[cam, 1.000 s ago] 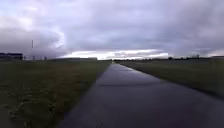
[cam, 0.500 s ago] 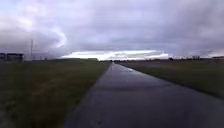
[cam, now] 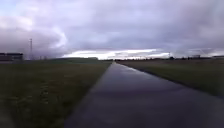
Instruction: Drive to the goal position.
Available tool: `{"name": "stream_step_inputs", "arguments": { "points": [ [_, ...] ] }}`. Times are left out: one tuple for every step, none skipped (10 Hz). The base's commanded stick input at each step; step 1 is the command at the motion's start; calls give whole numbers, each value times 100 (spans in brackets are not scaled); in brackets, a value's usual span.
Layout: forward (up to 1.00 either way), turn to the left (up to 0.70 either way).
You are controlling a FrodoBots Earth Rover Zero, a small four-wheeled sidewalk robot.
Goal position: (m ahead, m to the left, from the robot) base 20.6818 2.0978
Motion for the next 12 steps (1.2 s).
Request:
{"name": "stream_step_inputs", "arguments": {
  "points": [
    [0, 0],
    [0, 0],
    [0, 0],
    [0, 0],
    [0, 0],
    [0, 0],
    [0, -3],
    [0, -35],
    [0, -45],
    [0, -45],
    [0, -45],
    [0, -45]
  ]
}}
